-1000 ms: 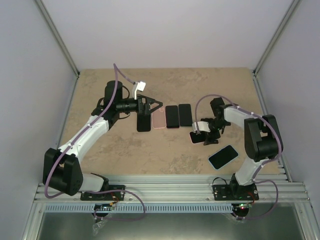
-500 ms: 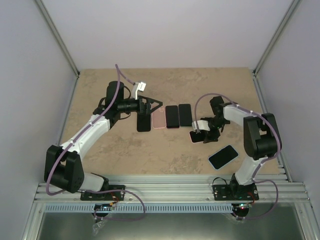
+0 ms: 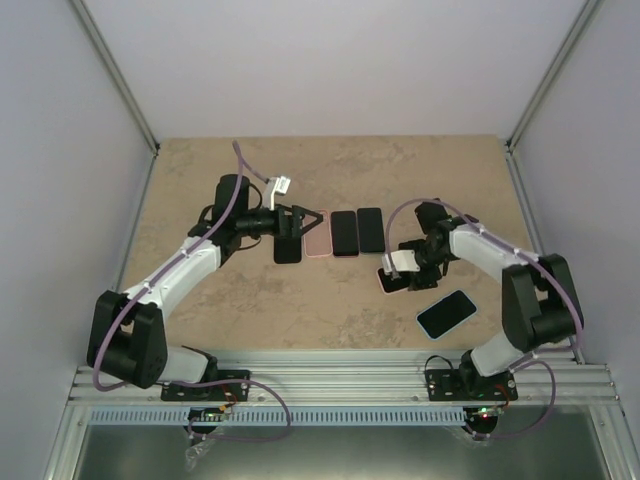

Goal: Take the phone out of the phone case
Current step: Pick up the phone at the center of the board, then adjust the phone.

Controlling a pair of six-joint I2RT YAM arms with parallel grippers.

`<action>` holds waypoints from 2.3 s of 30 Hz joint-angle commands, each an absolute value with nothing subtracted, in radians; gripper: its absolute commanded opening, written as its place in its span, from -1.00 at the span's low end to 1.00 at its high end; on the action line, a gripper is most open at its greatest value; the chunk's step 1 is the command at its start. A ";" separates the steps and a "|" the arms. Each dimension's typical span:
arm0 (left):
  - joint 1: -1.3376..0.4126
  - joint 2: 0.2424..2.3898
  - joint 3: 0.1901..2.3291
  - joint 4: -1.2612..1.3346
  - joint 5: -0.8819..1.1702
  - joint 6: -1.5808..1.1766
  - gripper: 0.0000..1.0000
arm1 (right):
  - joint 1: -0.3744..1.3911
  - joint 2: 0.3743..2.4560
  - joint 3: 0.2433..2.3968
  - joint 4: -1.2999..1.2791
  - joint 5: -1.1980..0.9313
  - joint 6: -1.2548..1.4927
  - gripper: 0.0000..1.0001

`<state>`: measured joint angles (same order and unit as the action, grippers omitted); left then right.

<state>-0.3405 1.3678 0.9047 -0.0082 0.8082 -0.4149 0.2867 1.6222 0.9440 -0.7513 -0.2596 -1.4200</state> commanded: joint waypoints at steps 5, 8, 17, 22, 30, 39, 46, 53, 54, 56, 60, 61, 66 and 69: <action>-0.344 1.396 0.912 -0.017 0.945 -0.377 0.99 | 0.444 1.366 0.921 -0.799 -0.221 -1.440 0.17; -0.344 1.425 0.901 -0.034 0.991 -0.375 0.98 | 0.517 1.300 0.924 -0.808 -0.195 -1.423 0.17; -0.397 1.458 0.862 -0.097 1.076 -0.323 0.67 | 0.721 1.214 0.997 -0.867 -0.112 -1.368 0.15; -0.474 1.455 0.860 -0.151 1.095 -0.265 0.55 | 0.815 1.205 1.008 -0.859 -0.052 -1.353 0.15; -0.555 1.483 0.862 -0.173 1.068 -0.249 0.33 | 0.900 1.207 1.019 -0.836 -0.009 -1.331 0.15; -0.653 1.538 0.900 -0.239 1.071 -0.169 0.14 | 0.931 1.185 1.043 -0.845 0.017 -1.326 0.15; -0.678 1.558 0.911 -0.220 1.104 -0.177 -0.50 | 0.942 1.174 1.041 -0.840 0.030 -1.328 0.15; -0.680 1.549 0.921 -0.192 1.123 -0.208 -1.00 | 0.945 1.165 1.020 -0.775 0.056 -1.314 0.21; -0.680 1.545 0.922 -0.190 1.116 -0.208 -1.00 | 0.944 1.162 1.019 -0.769 0.055 -1.305 0.27; -0.678 1.532 0.931 -0.202 1.096 -0.196 -1.00 | 0.942 1.157 1.020 -0.757 0.051 -1.283 0.45; -0.650 1.500 0.949 -0.227 1.068 -0.181 -1.00 | 0.922 1.139 1.019 -0.736 0.037 -1.231 0.86; -0.632 1.495 0.948 -0.213 1.074 -0.195 -1.00 | 0.913 1.133 1.021 -0.729 0.028 -1.219 0.92; -0.524 1.469 0.929 -0.134 1.108 -0.275 -1.00 | 0.846 1.131 1.077 -0.710 -0.056 -1.129 0.95; -0.481 1.440 0.928 -0.116 1.112 -0.293 -1.00 | 0.805 1.140 1.116 -0.713 -0.130 -1.055 0.95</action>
